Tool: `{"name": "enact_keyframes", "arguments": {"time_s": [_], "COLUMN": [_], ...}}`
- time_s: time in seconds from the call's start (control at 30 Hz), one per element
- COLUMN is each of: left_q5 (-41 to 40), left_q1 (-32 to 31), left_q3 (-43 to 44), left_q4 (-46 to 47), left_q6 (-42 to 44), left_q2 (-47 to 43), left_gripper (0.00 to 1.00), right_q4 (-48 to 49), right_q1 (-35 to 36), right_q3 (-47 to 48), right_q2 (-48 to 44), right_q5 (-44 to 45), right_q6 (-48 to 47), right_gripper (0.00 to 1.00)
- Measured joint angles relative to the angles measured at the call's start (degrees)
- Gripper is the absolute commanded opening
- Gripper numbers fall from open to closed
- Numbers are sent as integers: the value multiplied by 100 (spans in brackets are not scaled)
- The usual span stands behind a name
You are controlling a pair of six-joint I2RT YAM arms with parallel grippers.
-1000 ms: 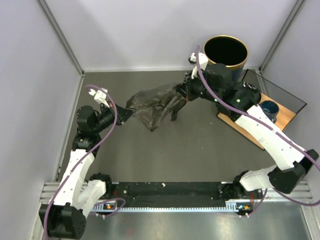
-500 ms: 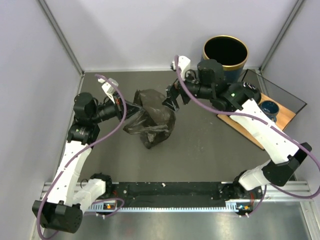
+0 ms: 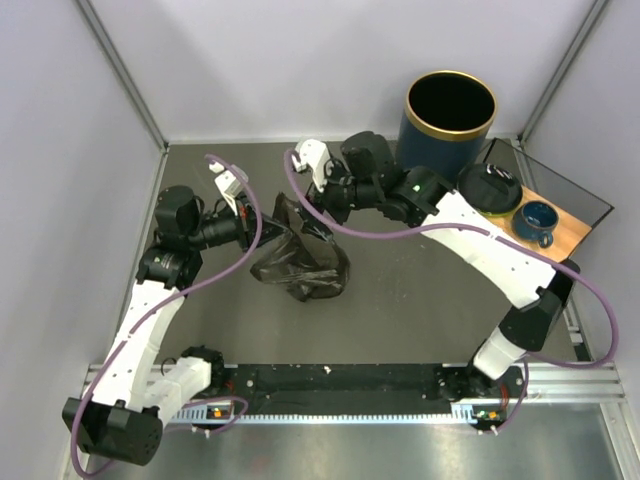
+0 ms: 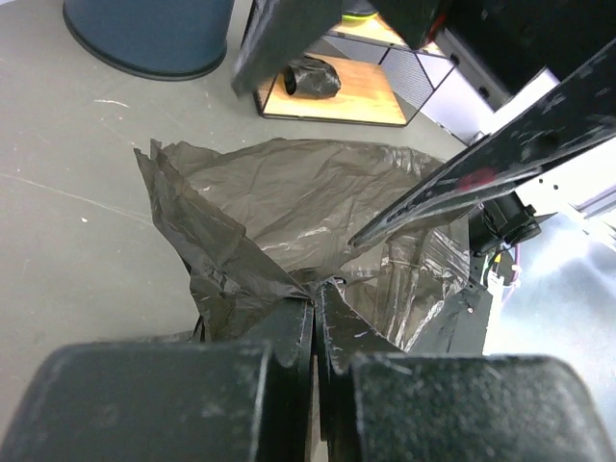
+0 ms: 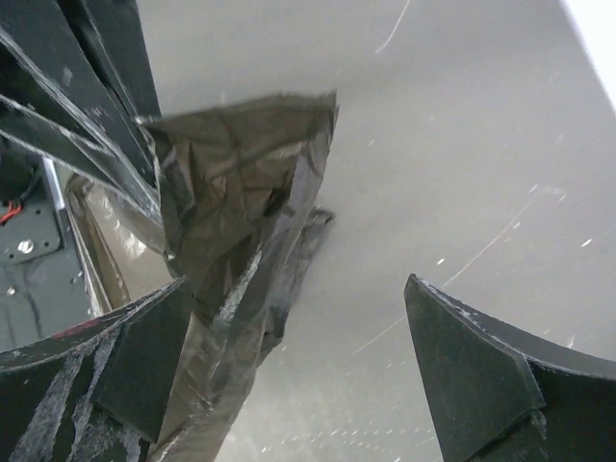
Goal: Put the trash bags into the trash bin
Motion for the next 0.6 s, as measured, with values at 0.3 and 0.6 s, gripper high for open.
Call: {"name": "enact_keyframes", "arguments": {"time_s": [0.3,0.6], "left_q5": [-205,-201], "left_q1": [63,33], "left_q3": [-24,-643], "left_q4": [-546,-2], "left_q6": [396,271], "left_q2": [-264,-155], "left_gripper": [64,82], "right_q4": [-564,-533], "right_q1": [-229,-413], "right_q3": [-33,284], "right_q2": [227,46], "right_q5": [-44,-387], "right_q6": [127,721], "right_gripper": [0,0]}}
